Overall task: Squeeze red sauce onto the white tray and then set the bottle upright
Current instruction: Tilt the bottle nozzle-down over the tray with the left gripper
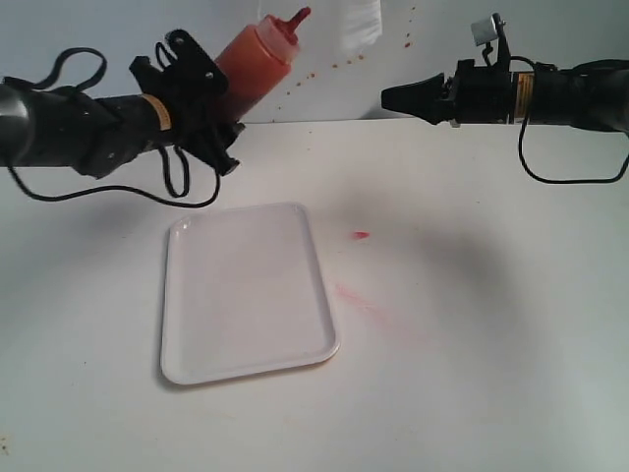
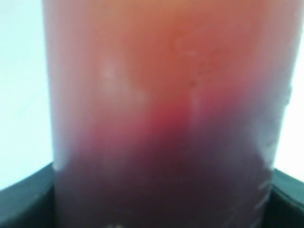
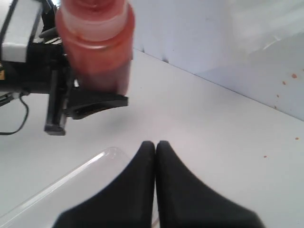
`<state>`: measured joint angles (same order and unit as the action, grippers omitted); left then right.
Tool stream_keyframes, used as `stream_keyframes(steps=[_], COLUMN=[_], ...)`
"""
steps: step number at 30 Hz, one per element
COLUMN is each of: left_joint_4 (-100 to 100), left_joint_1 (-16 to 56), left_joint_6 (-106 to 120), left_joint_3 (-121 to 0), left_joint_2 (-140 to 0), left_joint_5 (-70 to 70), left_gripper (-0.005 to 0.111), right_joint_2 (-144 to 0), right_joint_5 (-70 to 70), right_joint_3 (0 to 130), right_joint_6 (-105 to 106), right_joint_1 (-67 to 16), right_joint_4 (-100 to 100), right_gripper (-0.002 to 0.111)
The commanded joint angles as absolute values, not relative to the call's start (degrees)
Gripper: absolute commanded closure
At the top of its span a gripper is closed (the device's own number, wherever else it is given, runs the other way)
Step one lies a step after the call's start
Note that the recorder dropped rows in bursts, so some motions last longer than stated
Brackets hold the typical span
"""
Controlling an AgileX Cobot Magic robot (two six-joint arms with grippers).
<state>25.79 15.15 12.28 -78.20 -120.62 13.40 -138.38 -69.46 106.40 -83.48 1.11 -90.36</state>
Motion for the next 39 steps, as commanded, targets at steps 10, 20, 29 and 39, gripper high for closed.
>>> stream_keyframes(steps=[10, 20, 29, 39], left_joint_4=[46.45, 54.79, 54.88, 68.13], left_joint_1=[14.26, 14.26, 15.41, 17.98], left_joint_6=[14.43, 25.63, 38.55, 39.17], left_joint_3=[-62.25, -56.03, -56.03, -56.03], left_joint_2=[-101.73, -95.36, -95.36, -95.36], left_joint_5=[-10.68, -16.04, -16.75, -16.87], left_gripper=[0.107, 0.107, 0.107, 0.107], right_joint_2=[-137.8, -137.65, -137.65, -134.76], right_joint_5=[-69.96, -69.96, -69.96, -69.96], right_joint_3=[106.79, 106.79, 106.79, 106.79], right_joint_6=[-83.14, -90.68, -93.41, -79.17], right_joint_1=[1.29, 0.61, -3.69, -12.05], right_joint_4=[-89.79, -83.37, -80.82, -89.69], right_gripper=[0.108, 0.108, 0.108, 0.097])
